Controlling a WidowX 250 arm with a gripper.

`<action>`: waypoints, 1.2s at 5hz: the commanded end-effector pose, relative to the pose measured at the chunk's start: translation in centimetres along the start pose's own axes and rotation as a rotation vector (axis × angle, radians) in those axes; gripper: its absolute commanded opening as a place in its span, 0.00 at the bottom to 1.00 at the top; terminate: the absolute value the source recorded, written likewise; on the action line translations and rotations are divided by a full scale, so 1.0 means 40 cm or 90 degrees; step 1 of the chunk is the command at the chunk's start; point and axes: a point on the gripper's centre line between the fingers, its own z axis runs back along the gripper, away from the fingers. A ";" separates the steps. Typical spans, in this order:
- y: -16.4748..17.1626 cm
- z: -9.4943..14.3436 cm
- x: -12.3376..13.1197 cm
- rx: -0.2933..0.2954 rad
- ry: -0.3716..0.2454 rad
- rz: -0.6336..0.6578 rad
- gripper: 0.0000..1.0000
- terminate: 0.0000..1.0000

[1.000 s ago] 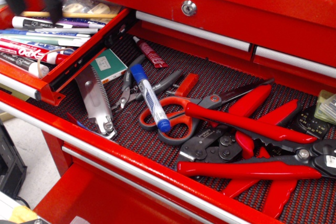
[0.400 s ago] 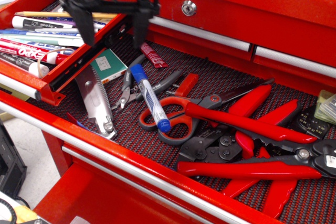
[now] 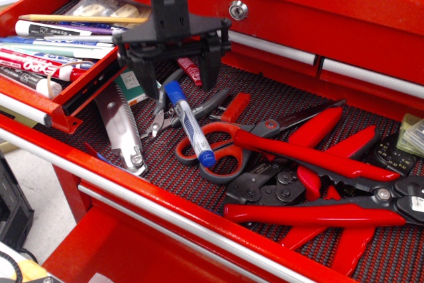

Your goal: Pick up blue pen and put into drawer

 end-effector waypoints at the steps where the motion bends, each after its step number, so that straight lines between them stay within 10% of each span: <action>1: -0.027 -0.067 0.027 -0.039 -0.009 0.029 1.00 0.00; 3: -0.012 -0.128 0.003 -0.020 0.005 0.066 1.00 0.00; 4: -0.008 -0.135 -0.014 -0.016 0.016 0.077 0.00 0.00; 6: 0.001 -0.048 0.011 0.026 0.028 0.023 0.00 0.00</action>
